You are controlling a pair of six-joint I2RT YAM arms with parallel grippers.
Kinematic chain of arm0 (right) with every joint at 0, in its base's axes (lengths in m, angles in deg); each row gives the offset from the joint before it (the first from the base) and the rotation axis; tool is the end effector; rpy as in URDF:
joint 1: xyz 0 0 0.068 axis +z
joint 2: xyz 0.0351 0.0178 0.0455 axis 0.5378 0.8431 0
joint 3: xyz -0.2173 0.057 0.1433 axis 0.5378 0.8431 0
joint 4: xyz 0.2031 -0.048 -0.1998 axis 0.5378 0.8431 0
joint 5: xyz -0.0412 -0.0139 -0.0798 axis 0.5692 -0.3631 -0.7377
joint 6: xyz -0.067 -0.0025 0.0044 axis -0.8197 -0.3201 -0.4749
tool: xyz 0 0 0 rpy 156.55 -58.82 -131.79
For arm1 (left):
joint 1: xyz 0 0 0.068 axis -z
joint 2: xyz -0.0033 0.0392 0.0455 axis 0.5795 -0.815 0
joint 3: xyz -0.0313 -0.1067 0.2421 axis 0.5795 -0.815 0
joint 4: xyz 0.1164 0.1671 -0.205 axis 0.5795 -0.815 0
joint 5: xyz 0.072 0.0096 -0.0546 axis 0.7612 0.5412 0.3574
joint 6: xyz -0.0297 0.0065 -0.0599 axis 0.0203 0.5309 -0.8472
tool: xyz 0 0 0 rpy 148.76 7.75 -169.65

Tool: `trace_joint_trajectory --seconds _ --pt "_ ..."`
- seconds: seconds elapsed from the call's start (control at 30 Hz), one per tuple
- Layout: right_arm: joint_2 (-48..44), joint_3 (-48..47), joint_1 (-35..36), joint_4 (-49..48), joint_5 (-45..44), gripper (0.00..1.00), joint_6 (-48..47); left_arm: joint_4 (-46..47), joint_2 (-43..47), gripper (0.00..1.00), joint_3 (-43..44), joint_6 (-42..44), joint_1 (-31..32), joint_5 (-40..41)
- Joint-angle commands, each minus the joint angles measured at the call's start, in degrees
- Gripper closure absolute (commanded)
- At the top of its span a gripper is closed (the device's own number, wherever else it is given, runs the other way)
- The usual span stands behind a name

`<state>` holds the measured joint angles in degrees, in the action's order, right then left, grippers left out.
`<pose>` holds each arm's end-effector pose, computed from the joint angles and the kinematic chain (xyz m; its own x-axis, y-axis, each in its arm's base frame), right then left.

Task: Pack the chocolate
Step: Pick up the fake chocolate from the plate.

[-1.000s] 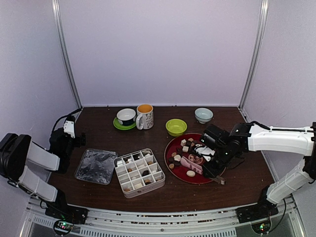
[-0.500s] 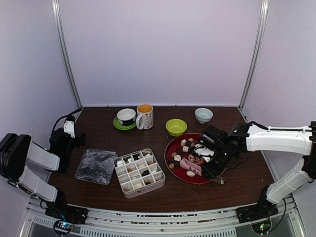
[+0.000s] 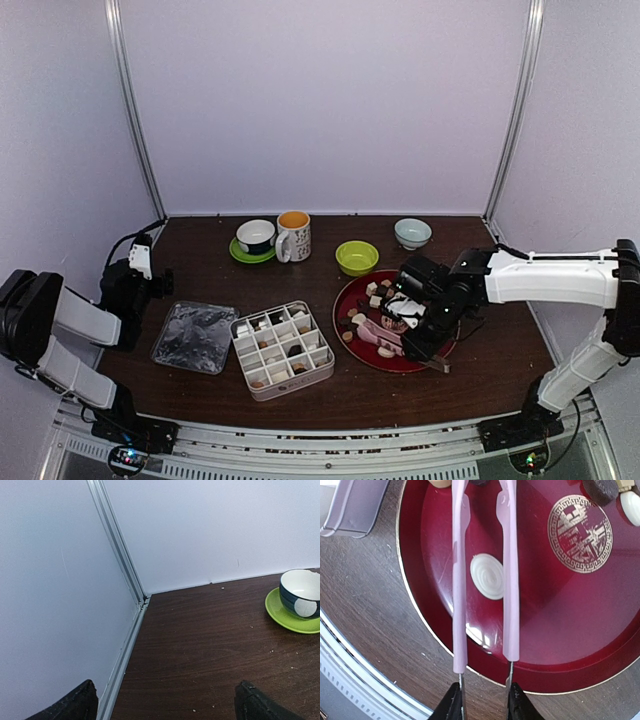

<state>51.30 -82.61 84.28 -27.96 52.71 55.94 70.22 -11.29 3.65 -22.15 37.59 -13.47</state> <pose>0.1780 0.2368 0.1772 -0.7274 -0.6621 -0.1802 -0.6858 0.7105 0.1579 0.2704 0.0002 0.1251 -0.1274 0.0974 -0.9871 -0.1481 0.9821 0.1160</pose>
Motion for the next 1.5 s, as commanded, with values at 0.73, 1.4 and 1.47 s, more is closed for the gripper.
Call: trace_joint_trajectory --seconds 0.73,1.4,1.47 --pt "8.3 -7.8 0.2 -2.5 -2.2 0.71 -2.5 3.4 -0.4 0.02 1.0 -0.7 -0.5 0.2" --pt "-1.4 -10.0 2.2 2.0 0.8 0.77 -1.5 3.3 -0.4 0.02 1.0 -0.7 -0.5 0.3" --pt "-1.6 -11.0 4.1 1.9 2.3 0.77 -2.3 3.3 -0.3 0.02 1.0 -0.7 -0.5 0.3"
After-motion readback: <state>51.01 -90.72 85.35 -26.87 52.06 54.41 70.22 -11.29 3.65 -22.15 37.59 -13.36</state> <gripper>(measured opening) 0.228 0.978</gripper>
